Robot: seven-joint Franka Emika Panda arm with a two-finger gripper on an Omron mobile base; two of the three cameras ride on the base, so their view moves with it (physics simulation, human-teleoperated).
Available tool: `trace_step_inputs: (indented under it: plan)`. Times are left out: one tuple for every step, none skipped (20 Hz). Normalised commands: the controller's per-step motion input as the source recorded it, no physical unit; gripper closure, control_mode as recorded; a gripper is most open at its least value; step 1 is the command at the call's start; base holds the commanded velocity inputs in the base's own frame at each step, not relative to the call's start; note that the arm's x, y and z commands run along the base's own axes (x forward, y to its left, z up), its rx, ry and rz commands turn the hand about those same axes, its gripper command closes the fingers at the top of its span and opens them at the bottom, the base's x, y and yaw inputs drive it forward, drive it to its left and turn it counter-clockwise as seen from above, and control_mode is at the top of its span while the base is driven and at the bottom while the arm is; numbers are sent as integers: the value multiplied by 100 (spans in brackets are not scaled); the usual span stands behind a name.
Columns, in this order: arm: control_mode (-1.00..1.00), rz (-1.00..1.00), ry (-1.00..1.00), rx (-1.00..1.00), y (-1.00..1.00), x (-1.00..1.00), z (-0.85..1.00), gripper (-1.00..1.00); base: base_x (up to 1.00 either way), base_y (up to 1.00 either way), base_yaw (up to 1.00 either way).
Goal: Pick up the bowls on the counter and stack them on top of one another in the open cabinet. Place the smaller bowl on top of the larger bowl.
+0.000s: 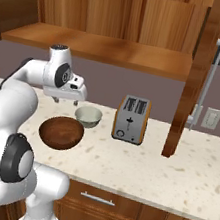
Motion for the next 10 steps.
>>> trace_step_inputs:
  plan:
    - [-100,0,-5,0,0,17,-19,-100,0,0,0]
    - [-100,0,-5,0,0,17,-20,-100,0,0,0]
    - [-100,0,-6,0,0,18,-21,-100,0,0,0]
    - [-100,0,-6,0,4,14,-24,-100,0,0,0]
    - [-100,0,-7,0,5,14,-23,-100,0,0,0]
    - [-100,0,-8,-1,6,11,-23,-100,0,0,0]
    - [-100,0,-6,-1,7,12,-19,-100,0,0,0]
    - [-100,0,-6,-1,5,10,-15,-100,0,0,0]
    - [-100,0,-6,-2,5,9,-12,-100,0,0,0]
    - [-100,0,-5,-3,7,9,-10,-100,0,0,0]
